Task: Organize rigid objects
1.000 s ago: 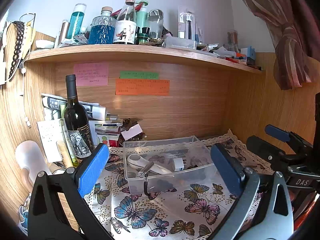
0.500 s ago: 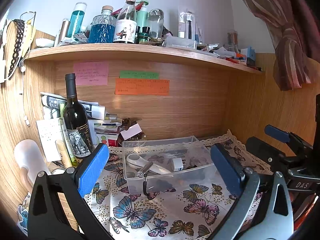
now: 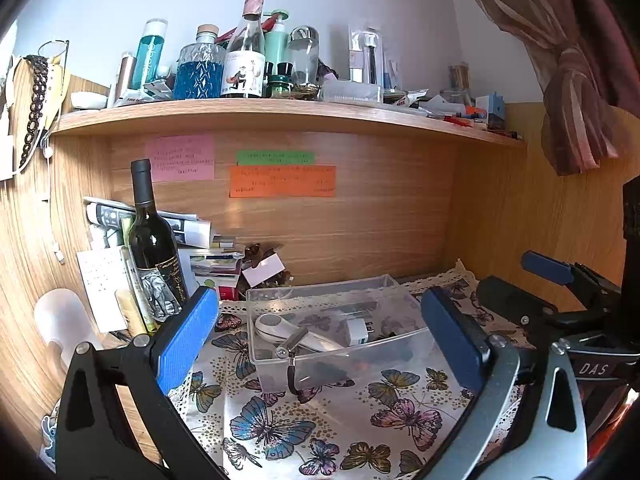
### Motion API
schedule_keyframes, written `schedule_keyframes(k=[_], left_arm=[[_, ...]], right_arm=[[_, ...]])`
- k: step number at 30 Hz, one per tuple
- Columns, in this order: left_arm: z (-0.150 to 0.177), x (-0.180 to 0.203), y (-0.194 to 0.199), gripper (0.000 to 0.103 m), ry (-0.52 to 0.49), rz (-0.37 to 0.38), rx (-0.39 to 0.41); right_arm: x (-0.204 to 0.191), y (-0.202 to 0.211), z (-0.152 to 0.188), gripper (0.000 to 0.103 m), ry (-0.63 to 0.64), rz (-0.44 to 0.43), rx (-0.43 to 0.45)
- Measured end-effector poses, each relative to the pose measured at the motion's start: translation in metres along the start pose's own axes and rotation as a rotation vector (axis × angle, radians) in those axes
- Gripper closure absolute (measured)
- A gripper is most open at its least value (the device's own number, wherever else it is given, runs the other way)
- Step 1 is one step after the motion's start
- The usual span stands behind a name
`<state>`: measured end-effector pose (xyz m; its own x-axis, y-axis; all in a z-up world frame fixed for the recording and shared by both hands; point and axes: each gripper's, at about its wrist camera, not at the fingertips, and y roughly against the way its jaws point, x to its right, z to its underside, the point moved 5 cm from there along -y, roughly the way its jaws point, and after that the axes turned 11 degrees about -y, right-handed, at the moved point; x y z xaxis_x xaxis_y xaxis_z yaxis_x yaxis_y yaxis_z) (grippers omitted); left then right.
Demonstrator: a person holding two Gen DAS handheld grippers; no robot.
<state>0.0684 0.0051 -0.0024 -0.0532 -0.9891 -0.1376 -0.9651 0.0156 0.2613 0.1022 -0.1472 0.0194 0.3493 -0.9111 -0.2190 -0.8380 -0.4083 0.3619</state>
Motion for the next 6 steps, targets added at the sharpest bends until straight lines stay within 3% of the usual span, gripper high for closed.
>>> schedule_keyframes(k=[6], left_arm=[[0.0011,-0.0009,-0.0026,0.0,0.009,0.001,-0.009]], right_arm=[[0.0013,0.0005,0.0005,0.0,-0.001,0.001,0.0]])
